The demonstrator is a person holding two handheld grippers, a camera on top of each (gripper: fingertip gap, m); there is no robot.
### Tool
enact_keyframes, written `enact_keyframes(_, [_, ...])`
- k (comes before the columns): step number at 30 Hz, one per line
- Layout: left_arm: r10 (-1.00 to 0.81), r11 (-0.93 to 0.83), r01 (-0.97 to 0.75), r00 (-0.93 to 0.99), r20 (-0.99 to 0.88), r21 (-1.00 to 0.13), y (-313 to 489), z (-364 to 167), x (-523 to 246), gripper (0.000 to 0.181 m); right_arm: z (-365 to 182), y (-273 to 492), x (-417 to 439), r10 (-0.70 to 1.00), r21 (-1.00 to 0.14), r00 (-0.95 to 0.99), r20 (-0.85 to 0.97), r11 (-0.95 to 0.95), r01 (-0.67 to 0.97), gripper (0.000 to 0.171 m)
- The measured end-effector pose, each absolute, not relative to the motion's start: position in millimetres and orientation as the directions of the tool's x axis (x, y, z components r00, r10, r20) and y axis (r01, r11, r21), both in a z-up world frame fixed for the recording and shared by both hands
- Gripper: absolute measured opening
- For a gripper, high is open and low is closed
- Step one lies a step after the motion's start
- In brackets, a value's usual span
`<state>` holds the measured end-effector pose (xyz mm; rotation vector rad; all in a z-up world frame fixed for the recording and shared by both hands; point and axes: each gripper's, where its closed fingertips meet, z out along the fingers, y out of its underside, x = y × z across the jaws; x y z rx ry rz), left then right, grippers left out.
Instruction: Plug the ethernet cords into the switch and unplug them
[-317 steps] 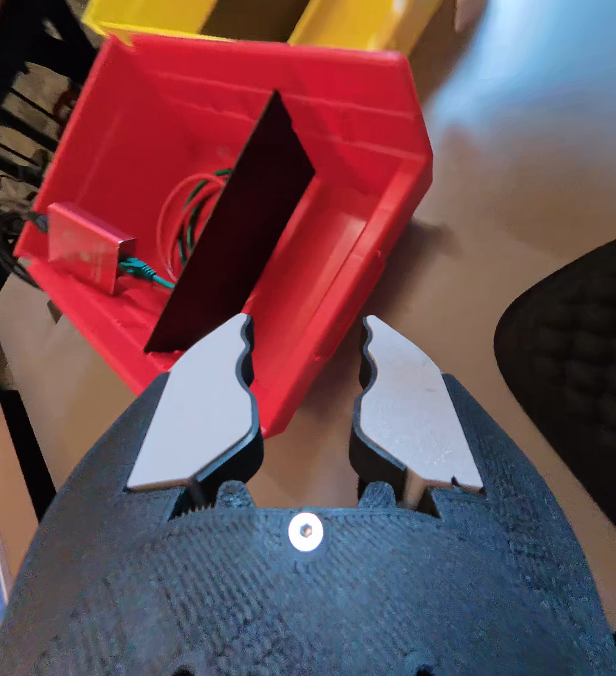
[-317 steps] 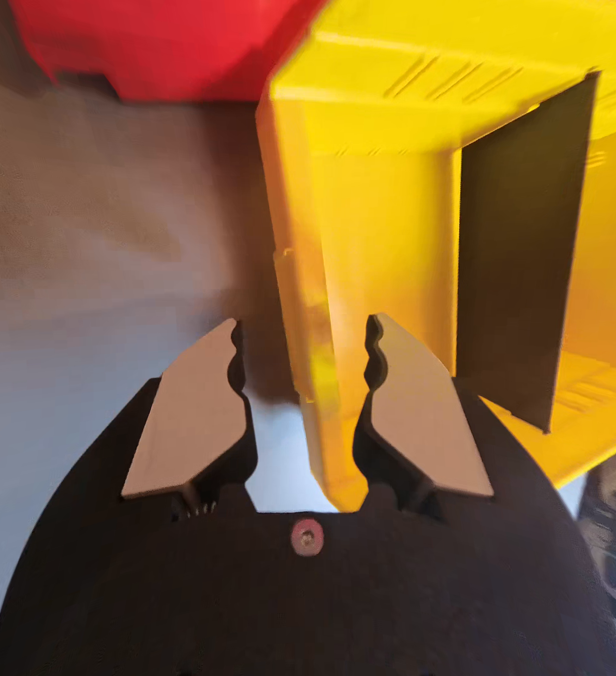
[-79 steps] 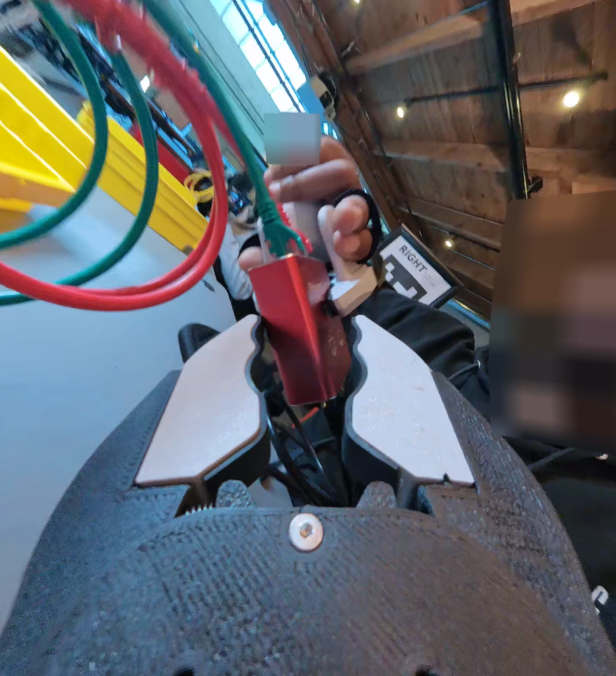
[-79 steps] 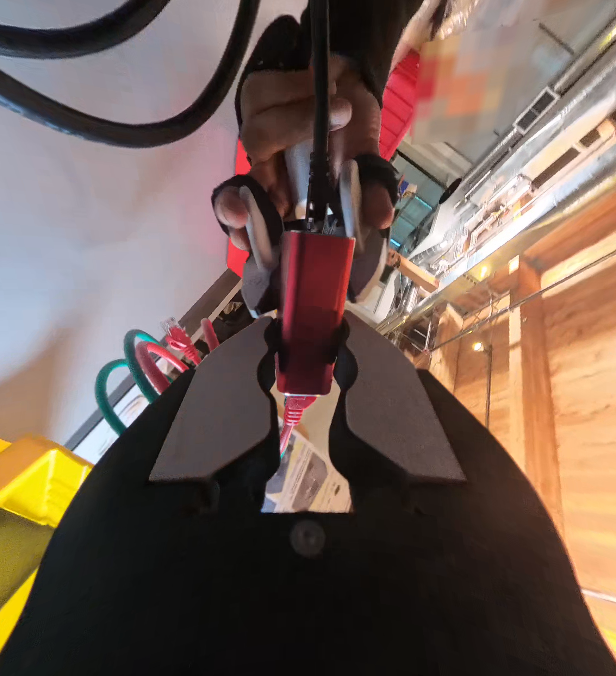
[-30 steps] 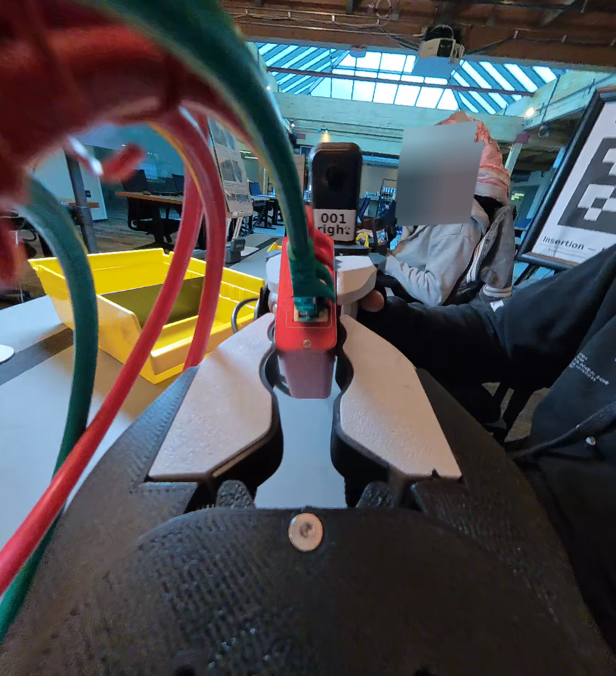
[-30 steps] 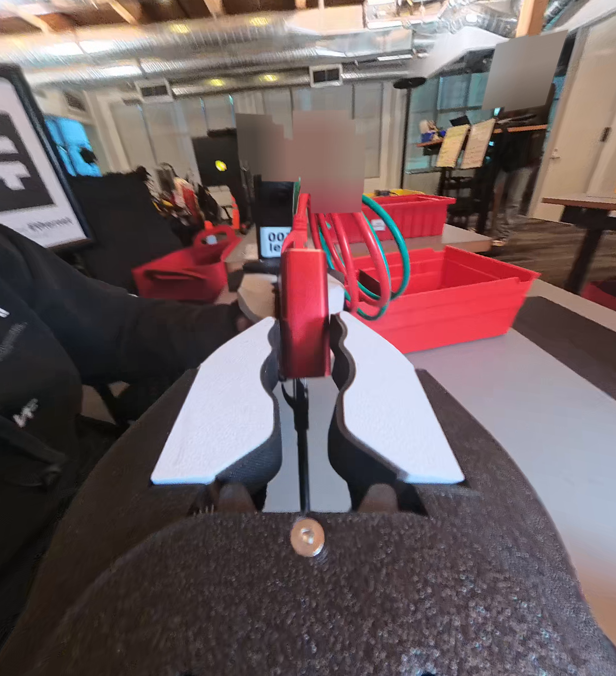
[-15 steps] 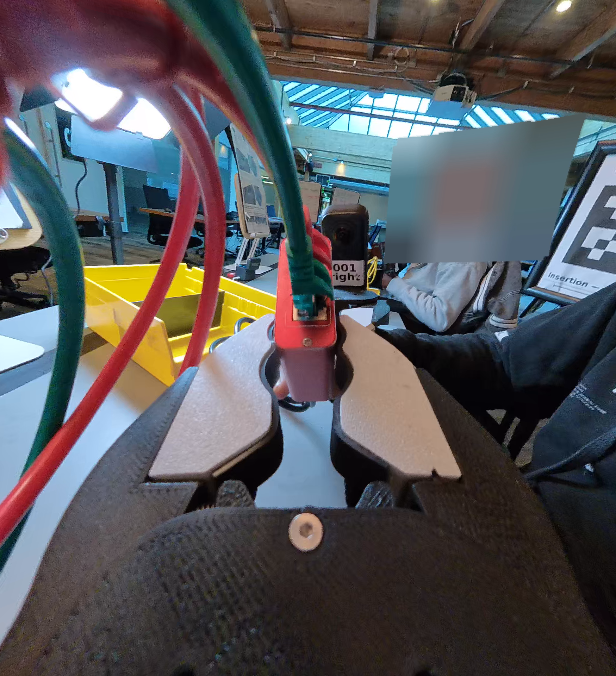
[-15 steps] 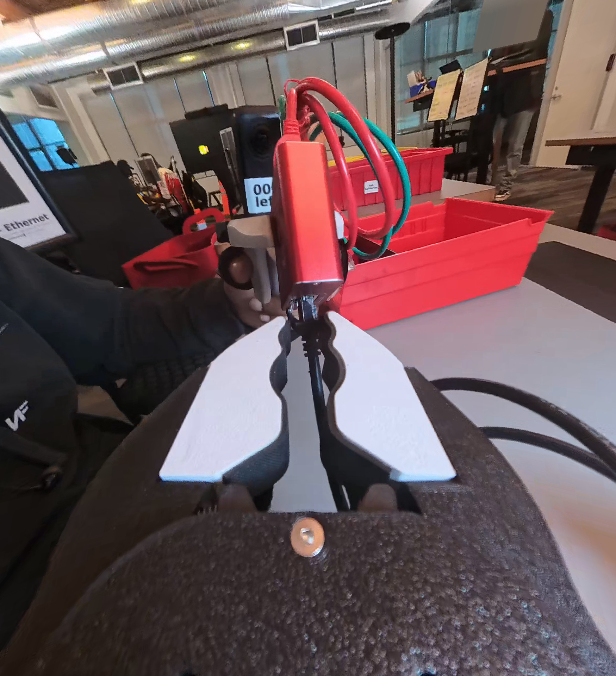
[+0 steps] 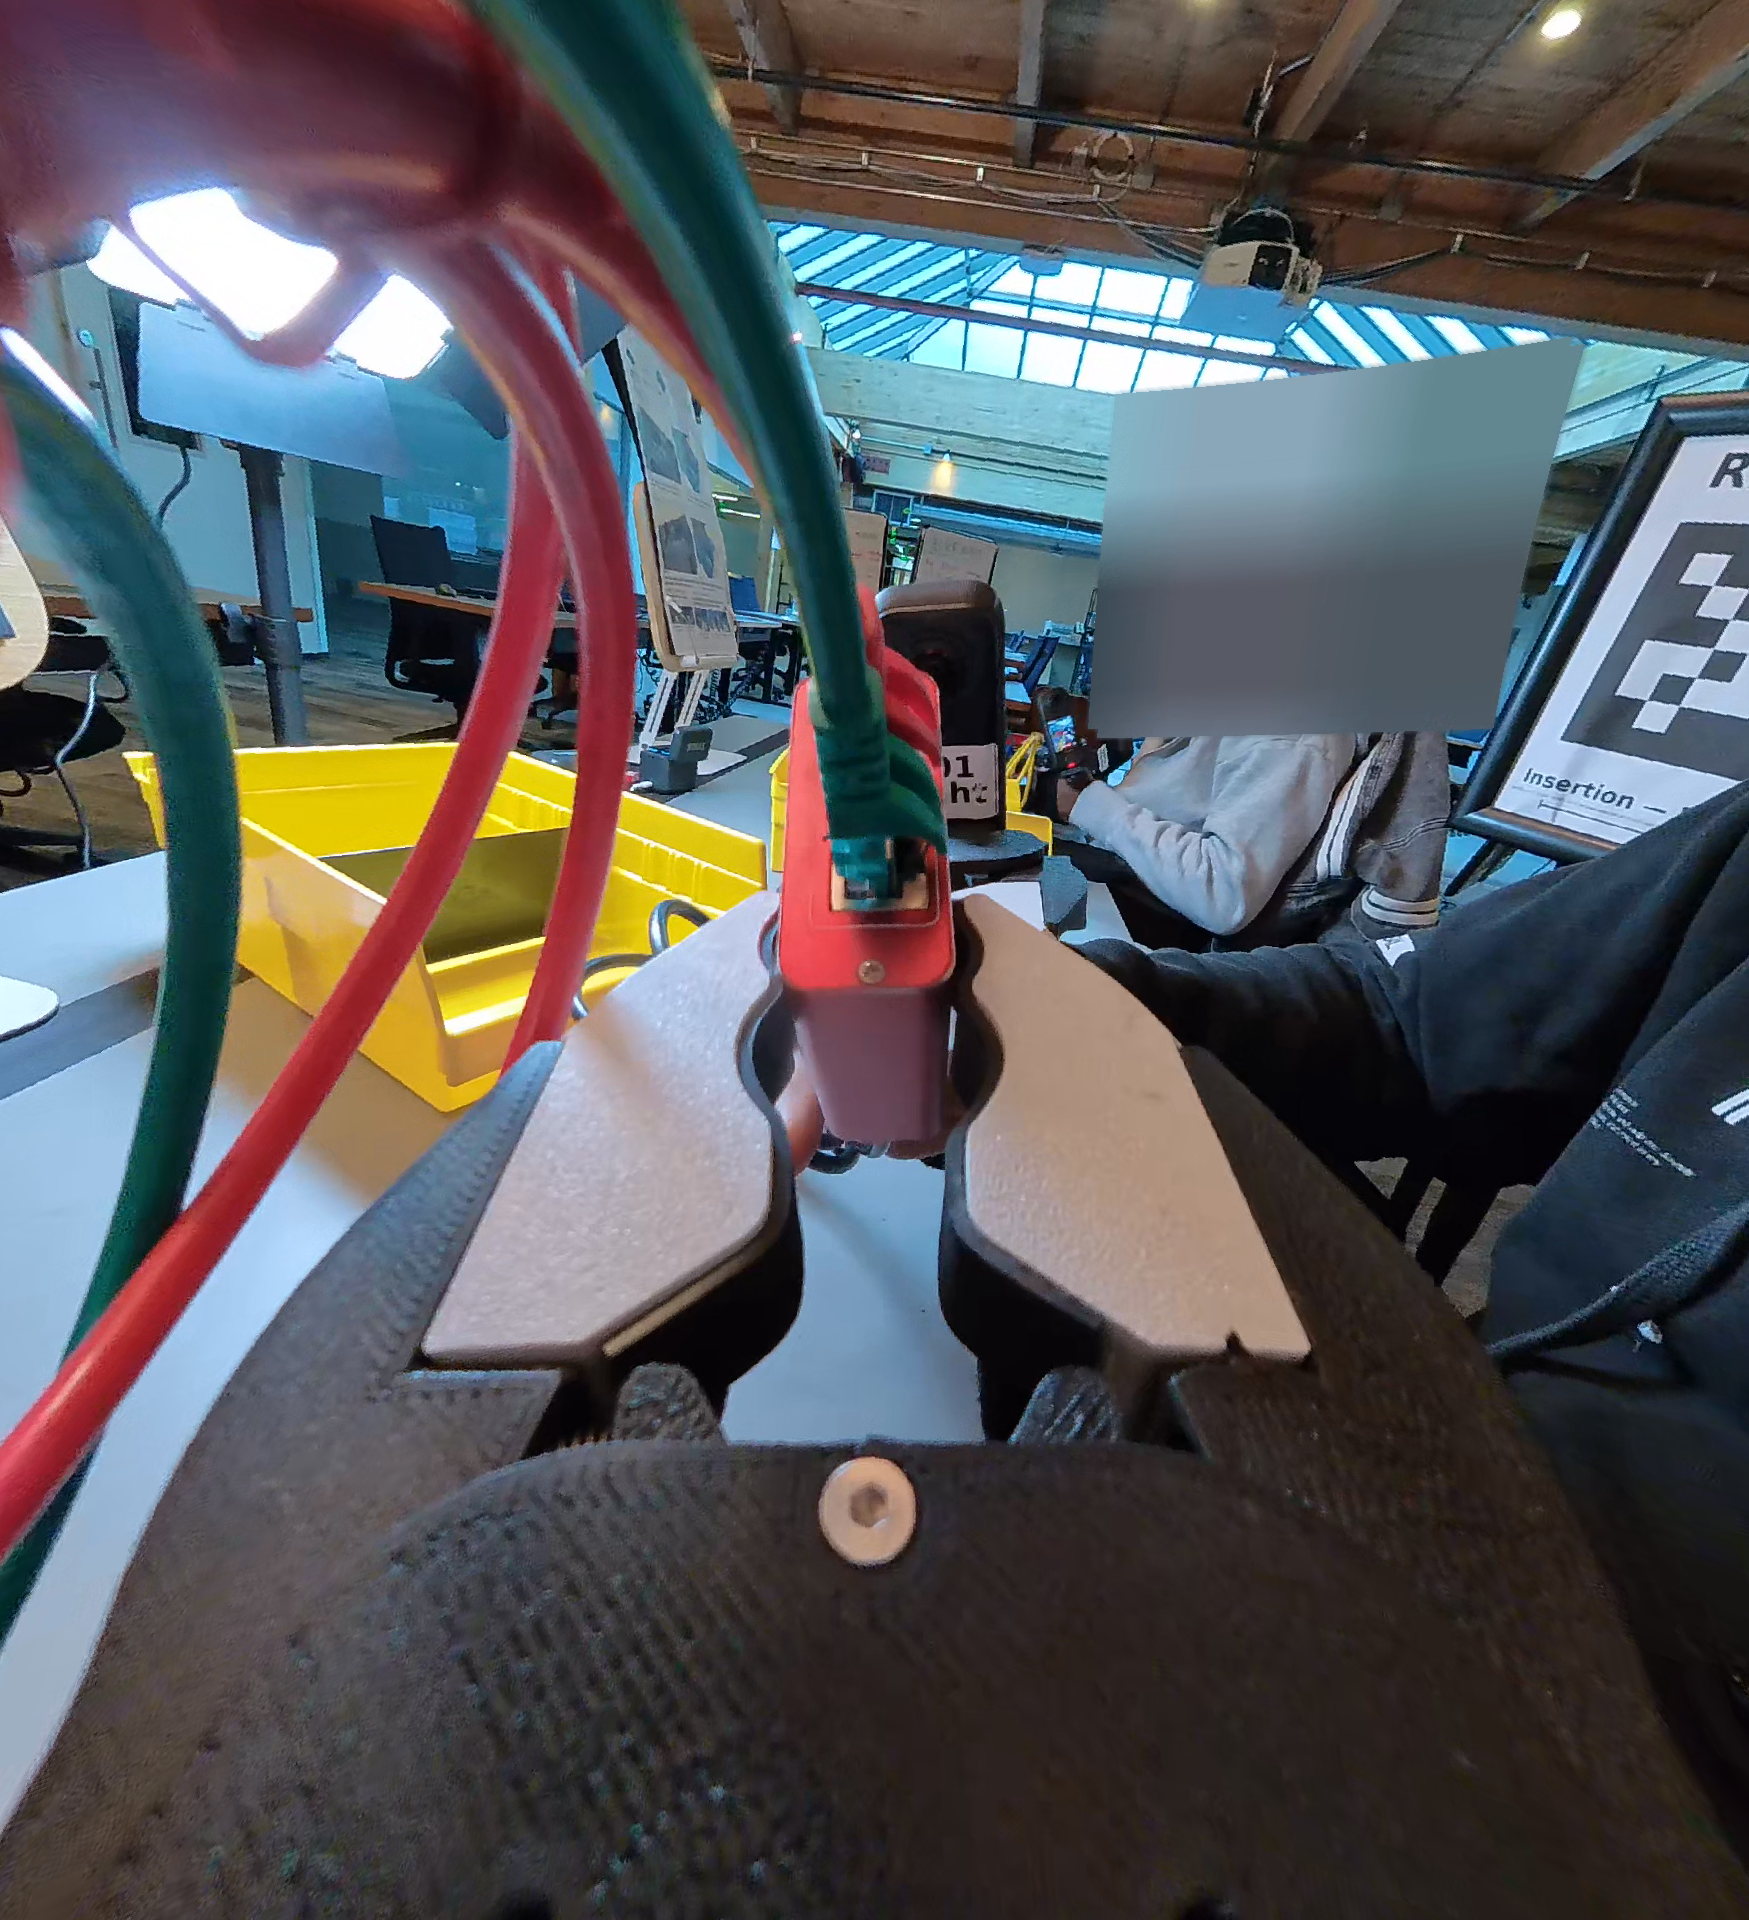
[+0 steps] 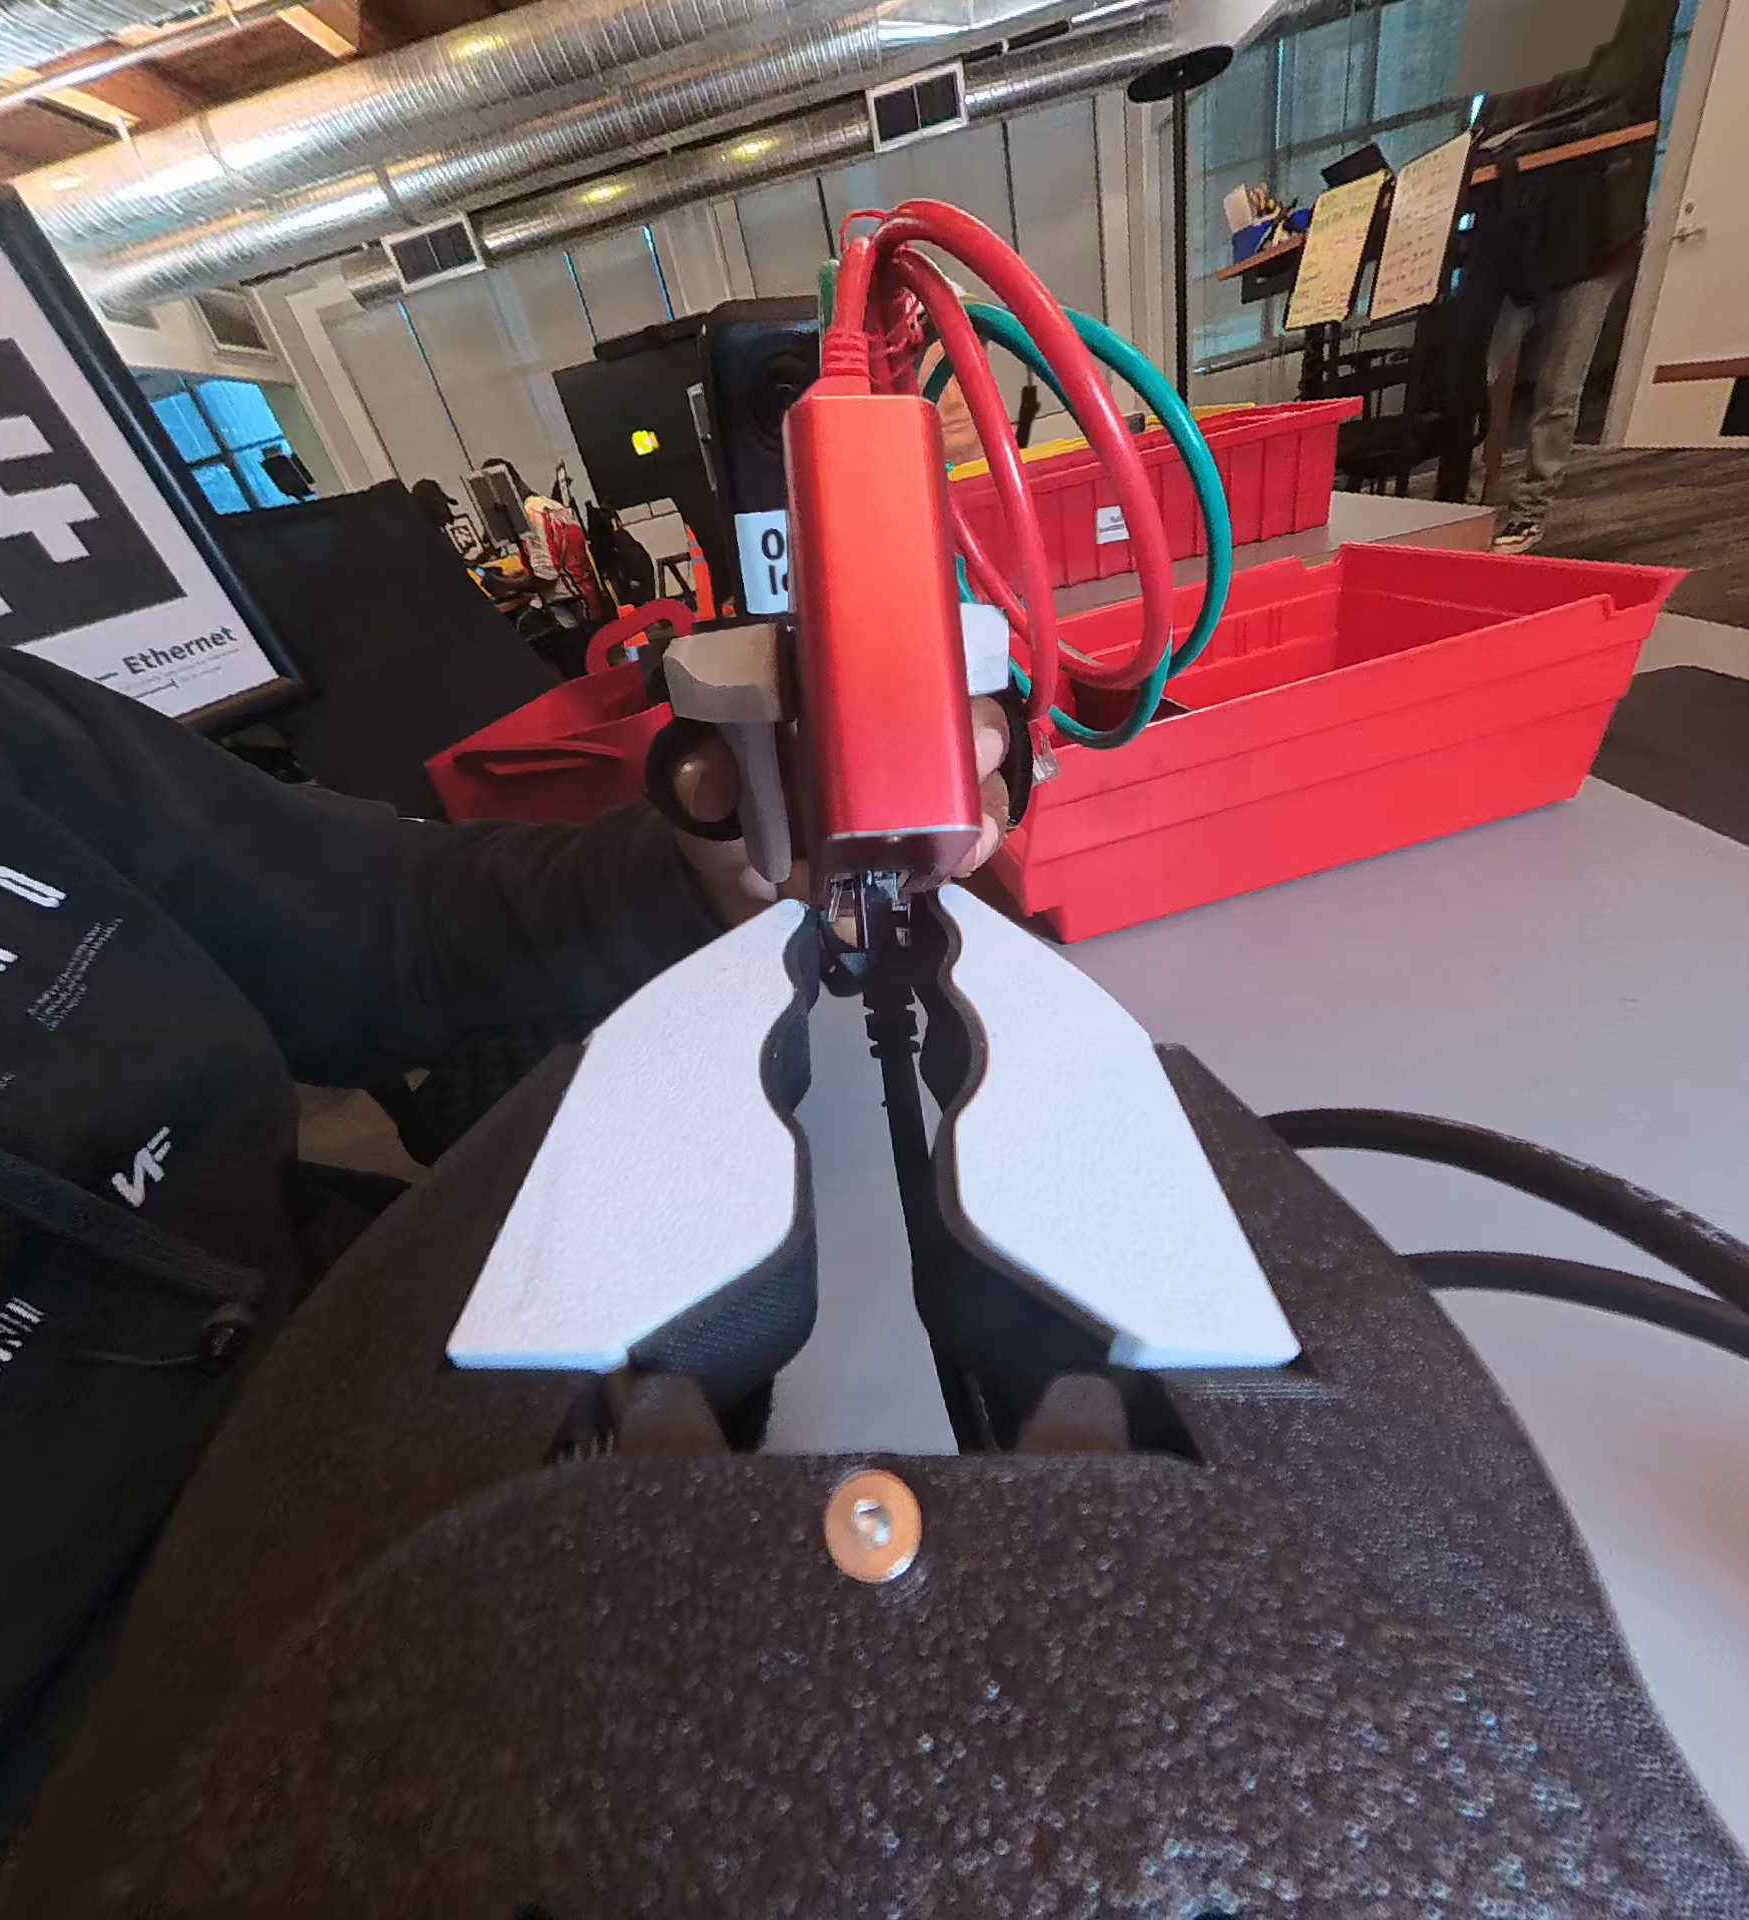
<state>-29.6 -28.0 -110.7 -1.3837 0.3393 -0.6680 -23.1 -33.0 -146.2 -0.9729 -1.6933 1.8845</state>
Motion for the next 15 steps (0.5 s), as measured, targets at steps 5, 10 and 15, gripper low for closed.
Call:
enact_keyframes(5, [-0.610,0.071,0.210,0.783,0.124,-0.975,-29.5,-108.4,-27.1,0.028,-146.0,-35.2,-22.1,0.719,-0.981,-0.668,-0.191,-0.144,0.127,0.015])
enact_keyframes(10, [-0.579,0.118,0.173,0.812,0.074,-0.978,-28.8,-106.2,-25.6,0.033,-151.7,-39.1,-25.6,0.755,-0.990,-0.642,-0.134,-0.080,0.114,0.014])
enact_keyframes(15, [-0.578,0.118,0.139,0.815,0.046,-0.983,-29.5,-108.2,-23.9,0.031,-156.9,-37.9,-31.8,0.790,-0.989,-0.597,-0.138,-0.079,0.124,0.014])
